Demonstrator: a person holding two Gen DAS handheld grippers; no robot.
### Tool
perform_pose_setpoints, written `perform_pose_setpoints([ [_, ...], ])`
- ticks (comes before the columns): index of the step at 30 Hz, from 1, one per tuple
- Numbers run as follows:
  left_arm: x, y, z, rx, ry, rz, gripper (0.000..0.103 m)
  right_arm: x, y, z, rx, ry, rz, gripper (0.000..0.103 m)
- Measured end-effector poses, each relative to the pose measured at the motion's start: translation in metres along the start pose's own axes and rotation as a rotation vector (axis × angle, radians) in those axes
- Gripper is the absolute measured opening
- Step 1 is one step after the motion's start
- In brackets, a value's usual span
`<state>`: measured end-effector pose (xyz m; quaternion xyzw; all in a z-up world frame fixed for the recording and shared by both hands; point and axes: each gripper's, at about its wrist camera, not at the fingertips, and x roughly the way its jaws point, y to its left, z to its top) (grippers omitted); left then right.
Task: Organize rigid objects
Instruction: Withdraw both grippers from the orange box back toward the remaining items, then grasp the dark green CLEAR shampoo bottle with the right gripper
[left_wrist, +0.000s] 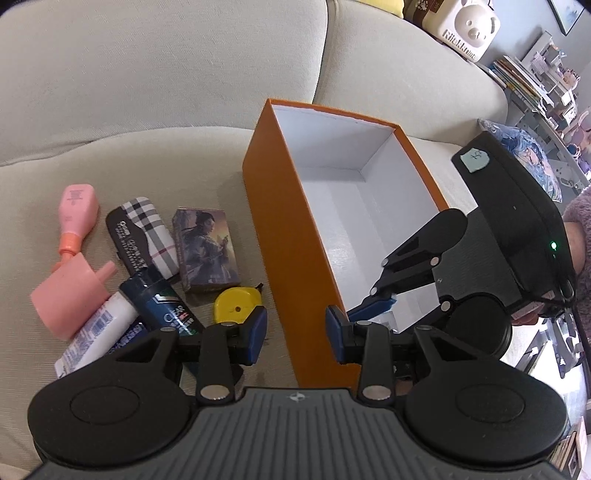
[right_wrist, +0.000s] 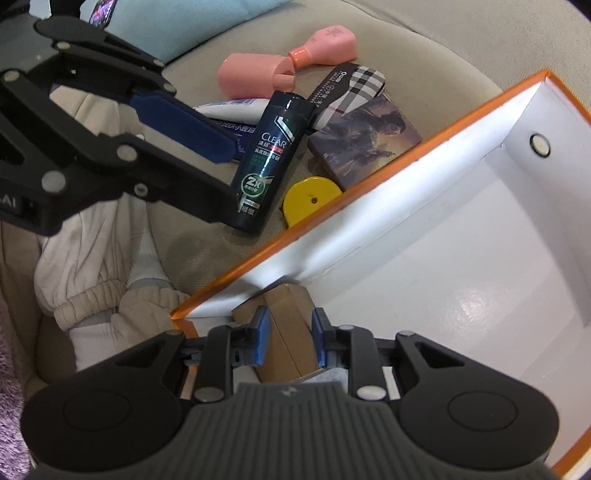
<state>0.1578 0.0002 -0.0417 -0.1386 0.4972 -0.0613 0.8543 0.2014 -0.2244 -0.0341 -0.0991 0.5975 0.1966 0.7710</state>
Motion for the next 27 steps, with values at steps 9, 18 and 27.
perform_pose_setpoints([
  [9,-0.03,0.007,-0.015,0.011,-0.05,0.013,0.043,-0.03,0.034,-0.001,-0.011,-0.016,-0.216,0.044],
  [18,-0.061,0.036,-0.031,-0.035,-0.116,0.045,0.043,-0.074,0.06,0.014,0.139,-0.214,-0.392,0.048],
  [27,-0.08,0.09,-0.051,-0.152,-0.157,0.044,0.043,-0.071,0.099,0.035,0.312,-0.391,-0.403,0.05],
])
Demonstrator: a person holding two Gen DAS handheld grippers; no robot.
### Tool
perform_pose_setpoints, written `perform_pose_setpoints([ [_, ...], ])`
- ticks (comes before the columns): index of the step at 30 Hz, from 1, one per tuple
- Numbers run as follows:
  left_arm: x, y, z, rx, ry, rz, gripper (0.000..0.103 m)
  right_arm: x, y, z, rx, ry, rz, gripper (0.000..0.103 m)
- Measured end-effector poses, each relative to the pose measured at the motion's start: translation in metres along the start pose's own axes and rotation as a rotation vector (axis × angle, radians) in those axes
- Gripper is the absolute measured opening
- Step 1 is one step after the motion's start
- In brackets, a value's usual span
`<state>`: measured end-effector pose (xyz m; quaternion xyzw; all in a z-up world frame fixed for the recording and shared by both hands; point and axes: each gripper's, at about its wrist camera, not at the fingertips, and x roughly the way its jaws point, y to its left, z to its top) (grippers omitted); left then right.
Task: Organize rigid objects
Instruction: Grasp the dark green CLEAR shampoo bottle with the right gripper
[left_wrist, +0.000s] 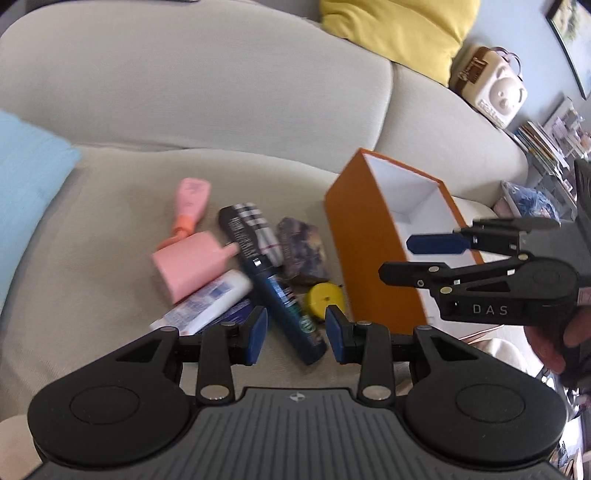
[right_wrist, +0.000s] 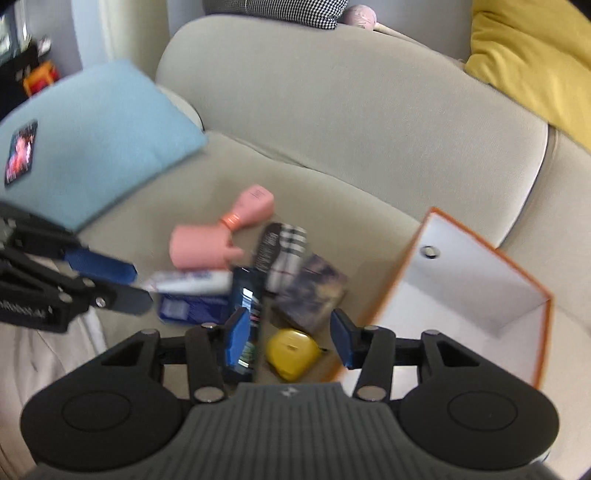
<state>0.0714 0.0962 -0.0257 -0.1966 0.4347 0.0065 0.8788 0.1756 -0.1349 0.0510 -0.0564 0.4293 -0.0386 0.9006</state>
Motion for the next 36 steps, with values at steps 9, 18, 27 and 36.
perform_pose_setpoints([
  [9,0.022,0.041,-0.005,-0.047,0.057,0.021,0.043,0.044,0.035,-0.016,0.167,0.043,0.027,0.049],
  [18,0.073,0.041,0.013,0.167,0.144,0.1,0.042,0.095,0.042,-0.011,0.141,0.12,-0.037,0.048],
  [27,0.121,0.026,0.013,0.433,0.263,0.23,0.043,0.128,0.035,-0.01,0.082,0.188,-0.039,0.047],
  [36,0.136,0.022,0.013,0.478,0.276,0.247,0.047,0.143,0.027,-0.021,0.102,0.239,-0.03,0.046],
])
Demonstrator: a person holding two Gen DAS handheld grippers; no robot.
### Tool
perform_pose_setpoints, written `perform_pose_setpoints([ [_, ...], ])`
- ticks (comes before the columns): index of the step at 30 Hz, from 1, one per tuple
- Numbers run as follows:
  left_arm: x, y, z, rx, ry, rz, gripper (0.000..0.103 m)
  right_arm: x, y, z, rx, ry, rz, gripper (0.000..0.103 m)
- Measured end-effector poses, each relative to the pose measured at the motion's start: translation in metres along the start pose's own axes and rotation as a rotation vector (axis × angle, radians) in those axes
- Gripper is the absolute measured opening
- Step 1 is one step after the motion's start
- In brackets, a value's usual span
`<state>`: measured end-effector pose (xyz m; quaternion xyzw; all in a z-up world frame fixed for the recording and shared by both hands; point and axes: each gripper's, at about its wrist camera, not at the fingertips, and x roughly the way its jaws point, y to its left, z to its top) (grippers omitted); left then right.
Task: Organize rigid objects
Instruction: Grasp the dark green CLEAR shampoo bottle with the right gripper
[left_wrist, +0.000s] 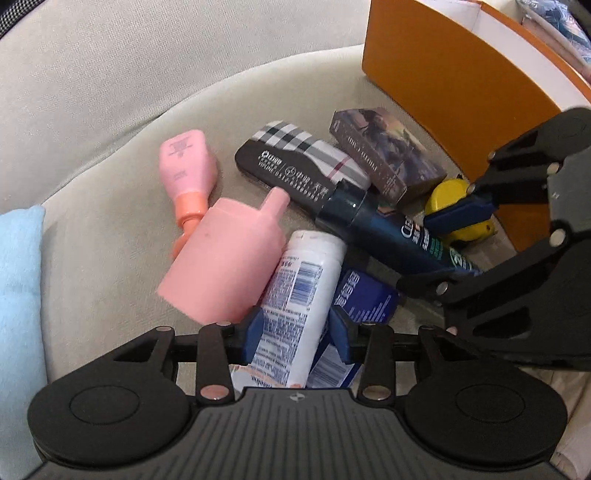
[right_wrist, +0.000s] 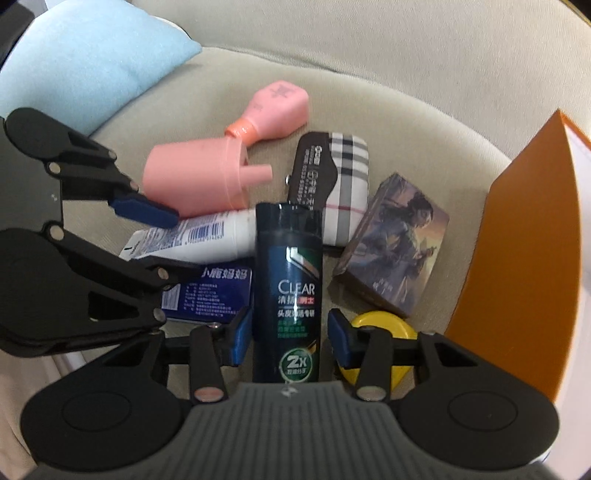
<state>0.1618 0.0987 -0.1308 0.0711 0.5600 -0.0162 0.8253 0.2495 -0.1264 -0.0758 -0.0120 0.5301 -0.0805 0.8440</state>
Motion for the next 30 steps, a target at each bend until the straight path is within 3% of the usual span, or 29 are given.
perform_pose_setpoints([
  [6,0.0,0.0,0.003,-0.017,-0.011,-0.01,0.043,0.004,0.0,-0.002,0.025,0.007,-0.005,0.041],
  [10,-0.01,0.0,0.003,-0.031,-0.029,-0.012,0.031,0.001,0.0,-0.001,0.056,0.016,-0.014,0.04],
  [16,-0.017,0.026,-0.006,-0.209,-0.016,-0.102,0.028,-0.006,0.005,0.0,0.094,0.02,0.026,0.04],
  [21,-0.019,0.044,-0.013,-0.322,-0.017,-0.161,0.03,-0.005,0.006,0.003,0.115,0.01,0.025,0.04],
  [27,-0.008,0.032,-0.005,-0.258,0.005,-0.118,0.037,-0.002,0.001,0.009,0.134,0.006,0.035,0.041],
  [30,0.001,0.028,-0.002,-0.244,0.018,-0.087,0.047,0.003,-0.003,0.008,0.146,0.018,0.051,0.042],
])
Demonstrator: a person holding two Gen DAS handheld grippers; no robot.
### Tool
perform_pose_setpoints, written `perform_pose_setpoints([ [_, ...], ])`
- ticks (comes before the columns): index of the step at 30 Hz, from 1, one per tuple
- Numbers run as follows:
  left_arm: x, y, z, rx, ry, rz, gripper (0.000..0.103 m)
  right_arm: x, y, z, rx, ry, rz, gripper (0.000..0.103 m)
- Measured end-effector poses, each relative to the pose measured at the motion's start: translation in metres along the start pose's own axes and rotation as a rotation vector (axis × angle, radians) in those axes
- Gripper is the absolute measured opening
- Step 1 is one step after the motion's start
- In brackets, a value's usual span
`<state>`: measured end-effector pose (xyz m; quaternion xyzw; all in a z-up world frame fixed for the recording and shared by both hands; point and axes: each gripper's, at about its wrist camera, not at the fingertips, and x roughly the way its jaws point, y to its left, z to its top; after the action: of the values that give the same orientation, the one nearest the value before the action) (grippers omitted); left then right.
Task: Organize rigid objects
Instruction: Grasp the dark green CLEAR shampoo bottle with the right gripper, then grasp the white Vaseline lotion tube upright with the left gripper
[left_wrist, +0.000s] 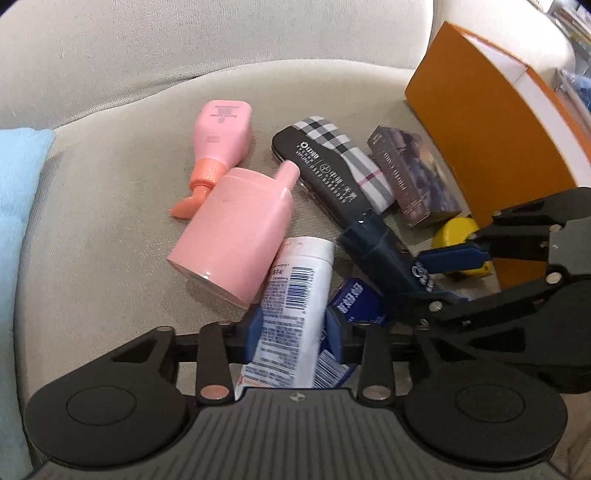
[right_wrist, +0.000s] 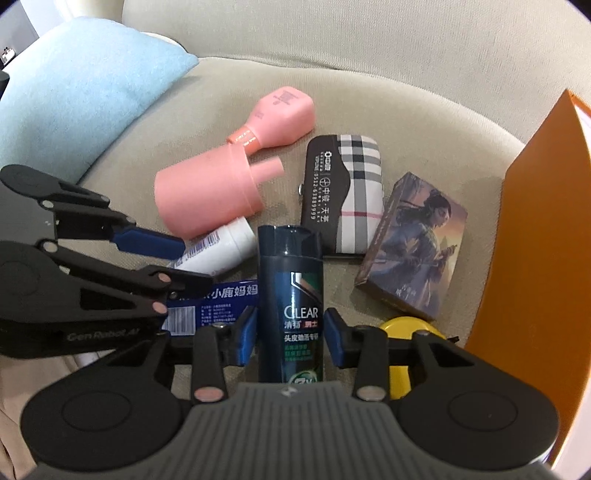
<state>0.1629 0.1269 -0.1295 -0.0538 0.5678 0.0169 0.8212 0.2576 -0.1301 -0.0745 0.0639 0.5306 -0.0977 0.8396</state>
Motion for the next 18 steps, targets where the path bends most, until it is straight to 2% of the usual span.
perform_pose_setpoints([
  [2,0.002,-0.002,0.001,0.017,0.007,0.018,0.048,0.005,-0.005,-0.002,0.028,0.024,0.014,0.044],
  [6,0.004,0.004,0.001,-0.015,0.009,-0.002,0.05,0.011,-0.012,-0.006,0.081,0.025,0.053,0.046],
  [10,0.008,0.021,0.002,-0.118,0.023,-0.07,0.057,0.015,-0.019,-0.006,0.151,0.028,0.085,0.046],
  [13,0.011,0.029,0.002,-0.199,0.019,-0.113,0.054,0.013,-0.015,-0.006,0.145,0.023,0.067,0.045],
  [18,0.003,0.024,-0.004,-0.215,-0.006,-0.107,0.052,0.006,-0.002,-0.009,0.137,-0.001,0.024,0.044],
])
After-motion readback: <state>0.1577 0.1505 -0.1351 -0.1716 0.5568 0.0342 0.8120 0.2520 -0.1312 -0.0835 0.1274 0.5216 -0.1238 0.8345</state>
